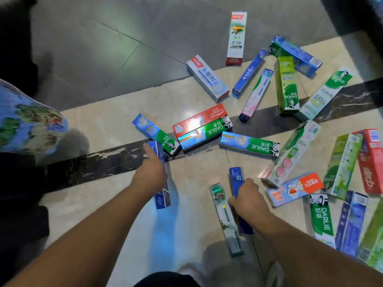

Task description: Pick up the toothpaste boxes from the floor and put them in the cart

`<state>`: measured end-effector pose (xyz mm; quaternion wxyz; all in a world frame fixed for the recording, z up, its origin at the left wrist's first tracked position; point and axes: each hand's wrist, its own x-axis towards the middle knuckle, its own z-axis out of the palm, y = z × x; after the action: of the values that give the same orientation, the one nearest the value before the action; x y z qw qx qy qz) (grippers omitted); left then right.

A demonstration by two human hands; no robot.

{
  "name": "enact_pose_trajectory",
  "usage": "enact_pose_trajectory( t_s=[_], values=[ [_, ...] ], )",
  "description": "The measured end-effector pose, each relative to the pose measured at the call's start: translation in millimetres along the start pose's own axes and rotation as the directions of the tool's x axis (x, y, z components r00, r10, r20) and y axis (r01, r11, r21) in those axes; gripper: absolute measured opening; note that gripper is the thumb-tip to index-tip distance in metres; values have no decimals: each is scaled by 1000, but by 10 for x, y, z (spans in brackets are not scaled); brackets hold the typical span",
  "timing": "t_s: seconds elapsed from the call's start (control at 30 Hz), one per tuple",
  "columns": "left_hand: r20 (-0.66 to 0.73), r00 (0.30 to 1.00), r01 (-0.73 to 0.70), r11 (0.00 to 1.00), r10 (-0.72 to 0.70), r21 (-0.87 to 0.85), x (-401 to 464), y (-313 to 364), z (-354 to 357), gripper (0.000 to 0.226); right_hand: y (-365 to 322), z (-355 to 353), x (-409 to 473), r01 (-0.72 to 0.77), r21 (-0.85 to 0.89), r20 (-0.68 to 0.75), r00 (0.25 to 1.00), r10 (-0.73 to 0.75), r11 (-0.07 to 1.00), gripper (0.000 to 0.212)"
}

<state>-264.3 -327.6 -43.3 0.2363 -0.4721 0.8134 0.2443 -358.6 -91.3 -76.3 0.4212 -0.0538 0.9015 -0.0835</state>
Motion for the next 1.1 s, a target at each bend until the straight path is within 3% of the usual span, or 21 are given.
enact_pose_trajectory(
  t_s=[0.13,0.2,0.4,0.53,0.63,0.7,0.8,0.83,0.97,1.1],
  values=[
    [23,998,-61,993,64,-103,-474,322,-646,79,-235,-665,-464,58,72,11,998,-59,996,59],
    [57,991,-112,990,118,-90,-845,558,-1069,83,-373,-1196,-790,109,128,18,993,-112,986,62],
    [59,947,-308,945,316,-111,-2186,1507,-2918,75,-722,-3319,-2403,267,236,-3,962,-274,934,41],
    [19,892,-446,887,451,-117,-3192,2145,-4261,67,-880,-4555,-3726,344,298,-106,939,-327,890,29],
    [28,838,-538,834,545,-123,-3786,2525,-4957,57,-949,-5145,-4409,351,298,-199,932,-302,888,35],
    [51,718,-692,720,694,-55,-4639,2940,-5668,46,-807,-5699,-5350,299,361,-350,921,-169,883,39],
    [91,645,-757,651,759,-61,-4927,3138,-5855,42,-664,-5881,-5689,295,325,-354,919,-174,899,50],
    [103,635,-763,643,766,-74,-5050,3203,-5891,46,-575,-5939,-5849,280,335,-377,915,-145,900,55],
    [197,474,-859,499,858,-110,-5888,3647,-5890,64,120,-6078,-6768,214,486,-507,859,74,847,61],
    [325,290,-943,326,900,-60,-6777,4009,-5515,54,914,-5965,-7573,175,608,-536,811,237,774,55]
  ],
)
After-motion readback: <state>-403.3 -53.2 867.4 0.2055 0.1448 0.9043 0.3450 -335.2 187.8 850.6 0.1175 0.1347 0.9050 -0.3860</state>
